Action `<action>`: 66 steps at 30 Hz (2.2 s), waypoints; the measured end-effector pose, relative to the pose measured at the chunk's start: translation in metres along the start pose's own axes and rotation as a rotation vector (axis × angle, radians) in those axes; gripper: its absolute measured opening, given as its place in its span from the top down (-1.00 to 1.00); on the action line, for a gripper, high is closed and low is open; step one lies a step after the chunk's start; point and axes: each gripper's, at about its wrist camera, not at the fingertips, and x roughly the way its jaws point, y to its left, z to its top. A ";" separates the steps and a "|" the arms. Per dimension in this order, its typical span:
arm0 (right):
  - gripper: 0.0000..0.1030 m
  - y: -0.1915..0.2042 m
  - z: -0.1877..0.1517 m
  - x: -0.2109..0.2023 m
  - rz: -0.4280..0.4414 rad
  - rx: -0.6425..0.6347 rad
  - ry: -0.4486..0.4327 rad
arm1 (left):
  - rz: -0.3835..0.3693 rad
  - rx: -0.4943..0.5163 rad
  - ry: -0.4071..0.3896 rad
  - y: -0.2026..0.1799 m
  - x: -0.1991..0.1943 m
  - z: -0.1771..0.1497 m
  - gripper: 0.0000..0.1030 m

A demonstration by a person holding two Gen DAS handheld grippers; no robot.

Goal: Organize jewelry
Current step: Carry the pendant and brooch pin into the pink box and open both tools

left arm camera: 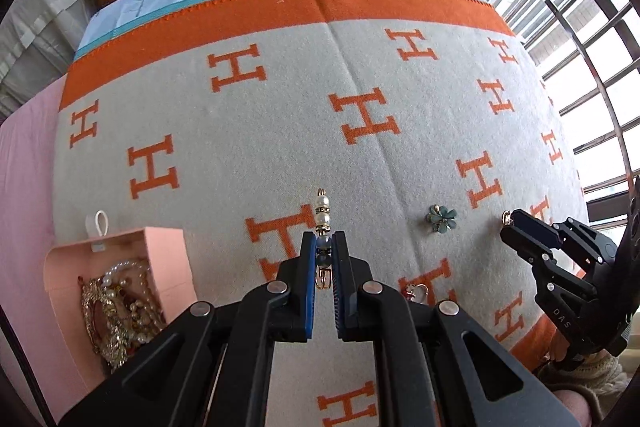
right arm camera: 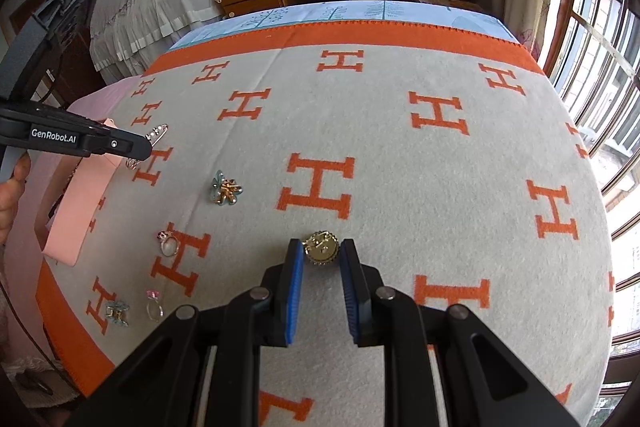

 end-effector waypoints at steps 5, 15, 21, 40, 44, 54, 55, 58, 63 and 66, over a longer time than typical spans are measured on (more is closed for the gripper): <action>0.64 0.023 0.001 -0.021 0.048 -0.029 -0.063 | 0.007 -0.066 -0.115 0.012 -0.050 -0.037 0.90; 0.64 0.124 0.024 -0.066 0.195 -0.243 -0.188 | 0.095 -0.275 -0.356 0.089 -0.130 -0.098 0.90; 0.64 0.193 0.058 -0.060 0.288 -0.329 -0.193 | 0.133 -0.366 -0.392 0.127 -0.136 -0.108 0.90; 0.61 0.238 0.091 0.057 0.272 -0.225 0.069 | 0.009 -0.435 -0.314 0.165 -0.069 -0.078 0.89; 0.48 0.234 0.091 0.046 0.267 -0.219 0.027 | -0.011 -0.426 -0.303 0.163 -0.062 -0.071 0.89; 0.48 0.213 0.086 0.012 0.280 -0.137 -0.069 | -0.036 -0.395 -0.285 0.144 -0.050 -0.068 0.87; 0.48 0.210 0.086 0.009 0.273 -0.129 -0.079 | -0.035 -0.392 -0.286 0.141 -0.050 -0.069 0.84; 0.48 0.202 0.080 -0.001 0.243 -0.122 -0.102 | -0.022 -0.379 -0.306 0.133 -0.055 -0.073 0.61; 0.48 0.193 0.069 -0.008 0.195 -0.127 -0.105 | 0.021 -0.351 -0.338 0.113 -0.067 -0.084 0.27; 0.48 0.187 0.063 -0.012 0.191 -0.124 -0.101 | 0.059 -0.341 -0.373 0.102 -0.076 -0.093 -0.15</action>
